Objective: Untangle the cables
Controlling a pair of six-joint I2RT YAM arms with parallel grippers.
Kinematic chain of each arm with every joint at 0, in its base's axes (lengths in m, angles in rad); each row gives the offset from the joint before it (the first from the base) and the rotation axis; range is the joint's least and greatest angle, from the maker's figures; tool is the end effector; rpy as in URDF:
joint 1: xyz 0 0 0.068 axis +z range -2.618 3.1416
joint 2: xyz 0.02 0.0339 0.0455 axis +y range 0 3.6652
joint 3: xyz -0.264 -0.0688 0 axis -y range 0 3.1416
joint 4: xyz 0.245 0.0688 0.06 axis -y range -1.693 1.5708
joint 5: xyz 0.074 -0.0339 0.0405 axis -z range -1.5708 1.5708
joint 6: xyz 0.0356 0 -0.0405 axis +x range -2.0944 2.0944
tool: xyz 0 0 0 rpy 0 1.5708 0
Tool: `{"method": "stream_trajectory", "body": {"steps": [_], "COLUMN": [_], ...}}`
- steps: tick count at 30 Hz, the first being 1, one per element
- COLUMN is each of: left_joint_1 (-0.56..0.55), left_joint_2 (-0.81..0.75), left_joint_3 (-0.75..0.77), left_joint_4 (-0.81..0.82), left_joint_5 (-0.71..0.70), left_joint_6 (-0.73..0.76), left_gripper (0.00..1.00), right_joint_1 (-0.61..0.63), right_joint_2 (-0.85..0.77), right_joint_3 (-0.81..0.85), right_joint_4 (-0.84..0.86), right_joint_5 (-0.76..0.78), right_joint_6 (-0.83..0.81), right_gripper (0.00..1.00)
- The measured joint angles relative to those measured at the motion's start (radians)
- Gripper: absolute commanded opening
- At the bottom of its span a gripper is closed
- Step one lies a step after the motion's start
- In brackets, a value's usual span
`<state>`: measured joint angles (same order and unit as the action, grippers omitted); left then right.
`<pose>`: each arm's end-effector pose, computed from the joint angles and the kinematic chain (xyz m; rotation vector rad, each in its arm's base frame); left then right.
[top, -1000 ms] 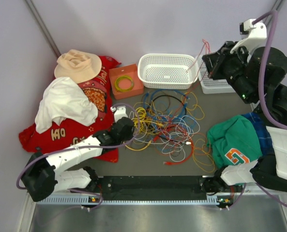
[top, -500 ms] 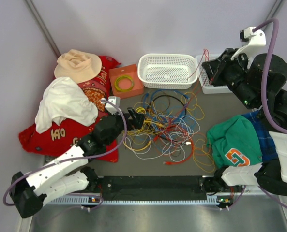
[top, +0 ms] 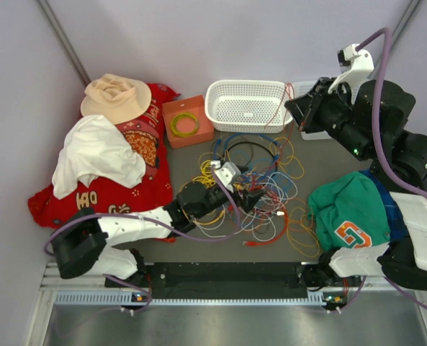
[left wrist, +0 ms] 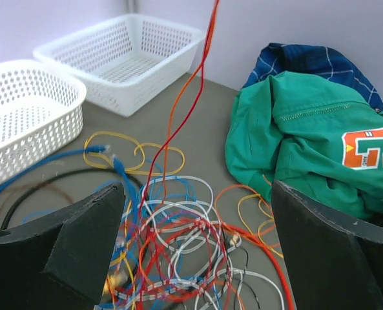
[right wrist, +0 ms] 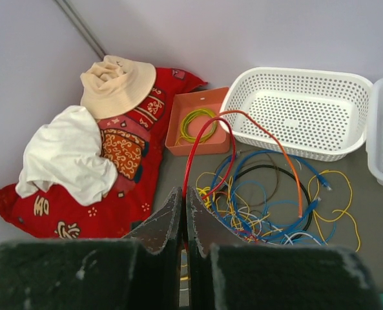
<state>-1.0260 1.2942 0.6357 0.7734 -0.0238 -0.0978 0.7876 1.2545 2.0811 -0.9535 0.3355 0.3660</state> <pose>0.1496 -0.2452 0.2776 0.6622 1.3683 -0.8934 0.1257 0.1097 0.5717 -0.1082 1.7208 0.5768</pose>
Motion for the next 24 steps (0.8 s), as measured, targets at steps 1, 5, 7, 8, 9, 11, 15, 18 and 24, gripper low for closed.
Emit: {"method": "stream_trajectory", "body": {"steps": [1, 5, 7, 8, 9, 11, 15, 18, 24], "left_joint_1": [-0.006, -0.010, -0.010, -0.010, -0.010, -0.009, 0.006, 0.032, 0.061], "left_joint_2": [0.033, 0.166, 0.227, 0.261, 0.296, 0.362, 0.496, 0.559, 0.581], "left_joint_3": [0.006, 0.042, 0.070, 0.089, 0.111, 0.161, 0.278, 0.346, 0.414], "left_joint_4": [0.037, 0.175, 0.231, 0.258, 0.283, 0.333, 0.399, 0.416, 0.415], "left_joint_5": [0.010, 0.019, 0.019, 0.015, 0.008, -0.005, -0.042, -0.047, -0.051], "left_joint_6": [0.021, 0.062, 0.072, 0.076, 0.078, 0.084, 0.089, 0.060, -0.003], "left_gripper": [0.99, 0.99, 0.99, 0.99, 0.99, 0.99, 0.88, 0.36, 0.00], "right_joint_1": [0.000, 0.000, 0.000, 0.000, 0.000, 0.000, 0.000, 0.000, -0.001], "right_joint_2": [0.001, 0.003, 0.005, 0.005, 0.005, 0.005, 0.000, -0.013, -0.091], "right_joint_3": [-0.002, -0.021, -0.034, -0.040, -0.045, -0.053, -0.058, -0.059, -0.113], "right_joint_4": [-0.002, -0.001, -0.001, -0.001, -0.003, -0.005, -0.005, -0.006, -0.006], "right_joint_5": [-0.007, -0.048, -0.069, -0.079, -0.088, -0.117, -0.166, -0.188, -0.182], "right_joint_6": [0.004, 0.026, 0.039, 0.045, 0.049, 0.066, 0.093, 0.109, 0.116], "right_gripper": [0.00, 0.00, 0.00, 0.00, 0.00, 0.00, 0.00, 0.00, 0.31]}}
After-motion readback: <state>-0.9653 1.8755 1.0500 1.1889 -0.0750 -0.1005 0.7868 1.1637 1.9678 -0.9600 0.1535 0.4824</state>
